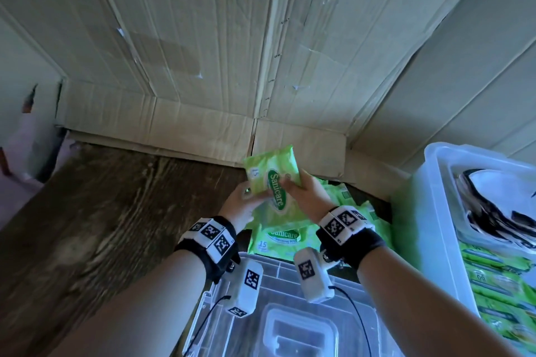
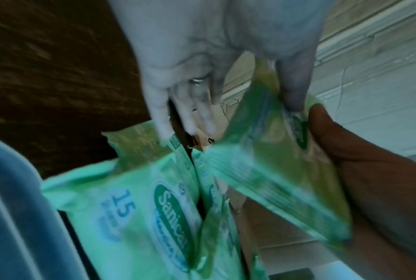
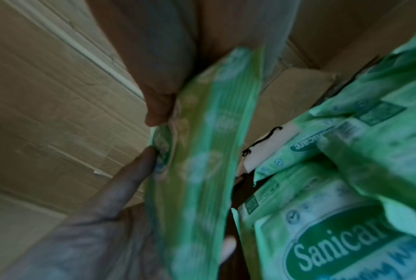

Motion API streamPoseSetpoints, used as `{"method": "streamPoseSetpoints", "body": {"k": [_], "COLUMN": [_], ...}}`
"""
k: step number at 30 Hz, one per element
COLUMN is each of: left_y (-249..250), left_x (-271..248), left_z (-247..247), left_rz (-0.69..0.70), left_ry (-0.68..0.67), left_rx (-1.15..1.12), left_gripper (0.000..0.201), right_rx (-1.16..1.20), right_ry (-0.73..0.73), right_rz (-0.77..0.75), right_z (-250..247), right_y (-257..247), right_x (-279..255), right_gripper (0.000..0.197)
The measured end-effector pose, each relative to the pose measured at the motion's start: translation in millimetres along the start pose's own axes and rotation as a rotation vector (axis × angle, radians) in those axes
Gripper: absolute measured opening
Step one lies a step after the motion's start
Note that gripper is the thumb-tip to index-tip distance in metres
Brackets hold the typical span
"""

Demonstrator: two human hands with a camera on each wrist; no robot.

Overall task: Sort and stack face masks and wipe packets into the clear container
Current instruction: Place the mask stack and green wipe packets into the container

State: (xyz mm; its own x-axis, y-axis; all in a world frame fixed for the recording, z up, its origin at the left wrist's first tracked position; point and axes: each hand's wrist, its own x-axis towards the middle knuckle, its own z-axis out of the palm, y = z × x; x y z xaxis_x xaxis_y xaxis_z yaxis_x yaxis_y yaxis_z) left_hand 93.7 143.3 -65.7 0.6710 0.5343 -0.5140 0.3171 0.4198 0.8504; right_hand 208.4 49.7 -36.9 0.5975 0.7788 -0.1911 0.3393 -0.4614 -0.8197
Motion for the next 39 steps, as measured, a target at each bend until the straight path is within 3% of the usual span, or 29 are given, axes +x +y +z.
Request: {"method": "streamPoseSetpoints", "body": {"k": [3,5,6,9,12,15,20,25,29,33,34,37,39], "left_y": [-4,-9,-12,-17,-16,-13,-5,1,0,-2,-2,-2,-3], "left_x": [0,5,7,11,11,9,-1,-8,-18,-32,-37,-49,-53], "left_z": [-1,-8,-12,-22,-25,-23,-7,27,70,115,126,152,163], "left_rz": [0.062,0.089,0.105,0.148,0.170,0.180,0.212,0.234,0.248,0.264,0.274,0.281,0.293], "left_ry": [0.065,0.141,0.176,0.236,0.247,0.219,0.223,0.207,0.152,0.102,0.084,0.044,0.022], "left_rx": [-0.085,-0.060,-0.031,0.053,0.068,0.079,0.115,0.164,0.204,0.224,0.229,0.272,0.285], "left_gripper": [0.023,0.016,0.015,0.016,0.018,0.019,0.019,0.024,0.051,0.044,0.038,0.032,0.034], "right_rx": [-0.093,-0.294,-0.409,-0.673,-0.804,-0.787,-0.475,-0.315,-0.418,-0.571,-0.635,-0.802,-0.808], "right_ry": [-0.014,0.022,0.007,-0.148,-0.197,-0.179,0.111,0.504,0.762,0.903,0.867,0.473,0.334], "right_rz": [0.077,0.150,0.199,0.322,0.316,0.271,0.213,0.067,0.060,0.097,0.140,0.394,0.512], "right_z": [3,-1,-3,-5,-2,-7,-47,-150,-239,-290,-295,-293,-286], "right_y": [6,18,24,39,43,38,6,-28,-15,32,47,89,106], "right_x": [19,38,45,60,68,71,54,8,-47,-91,-98,-113,-120], "right_gripper": [0.041,0.031,0.030,0.056,0.048,0.034,0.022,0.012,0.010,0.015,0.016,0.025,0.029]}}
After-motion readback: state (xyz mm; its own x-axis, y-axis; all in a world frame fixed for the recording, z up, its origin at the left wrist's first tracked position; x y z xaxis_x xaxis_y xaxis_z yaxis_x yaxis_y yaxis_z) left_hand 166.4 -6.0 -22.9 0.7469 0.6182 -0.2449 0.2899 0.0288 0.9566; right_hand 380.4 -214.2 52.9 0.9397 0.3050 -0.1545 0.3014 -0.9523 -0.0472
